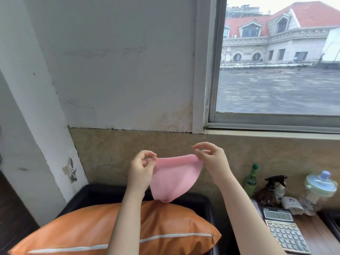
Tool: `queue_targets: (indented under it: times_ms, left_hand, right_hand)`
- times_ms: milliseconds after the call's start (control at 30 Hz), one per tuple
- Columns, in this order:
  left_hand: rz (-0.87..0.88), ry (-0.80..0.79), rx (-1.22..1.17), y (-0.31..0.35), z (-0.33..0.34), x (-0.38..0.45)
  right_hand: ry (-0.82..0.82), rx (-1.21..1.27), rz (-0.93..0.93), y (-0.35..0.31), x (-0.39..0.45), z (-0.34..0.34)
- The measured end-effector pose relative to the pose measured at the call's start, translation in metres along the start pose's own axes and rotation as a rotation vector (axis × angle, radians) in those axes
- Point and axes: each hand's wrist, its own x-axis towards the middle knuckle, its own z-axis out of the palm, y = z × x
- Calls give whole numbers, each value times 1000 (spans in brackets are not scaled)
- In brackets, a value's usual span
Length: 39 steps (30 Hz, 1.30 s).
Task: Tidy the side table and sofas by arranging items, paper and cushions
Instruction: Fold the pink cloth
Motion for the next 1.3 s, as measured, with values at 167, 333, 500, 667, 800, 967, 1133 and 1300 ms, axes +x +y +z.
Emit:
queue_targets:
  times_ms: [167, 333, 500, 667, 800, 967, 1133, 1300]
  left_hand:
    - [72, -47, -31, -2, -4, -1]
    - [-3, -167, 3, -3, -20, 4]
    - [38, -141, 91, -3, -26, 14]
    - [88, -14, 125, -1, -30, 25]
    - [79, 10, 147, -4, -29, 34]
    - [3, 90, 119, 0, -23, 37]
    - [10, 317, 131, -2, -4, 31]
    - [-62, 365, 48, -8, 24, 21]
  right_hand:
    - [40, 122, 103, 3, 1, 11]
    - [1, 139, 228, 4, 6, 19]
    - [-51, 70, 220, -10, 6, 23]
    - [-200, -189, 148, -24, 7, 26]
    - [-186, -292, 33, -21, 24, 34]
    - [-242, -151, 39, -6, 46, 40]
    - [-367, -12, 158, 16, 62, 41]
    - [-377, 28, 161, 23, 75, 26]
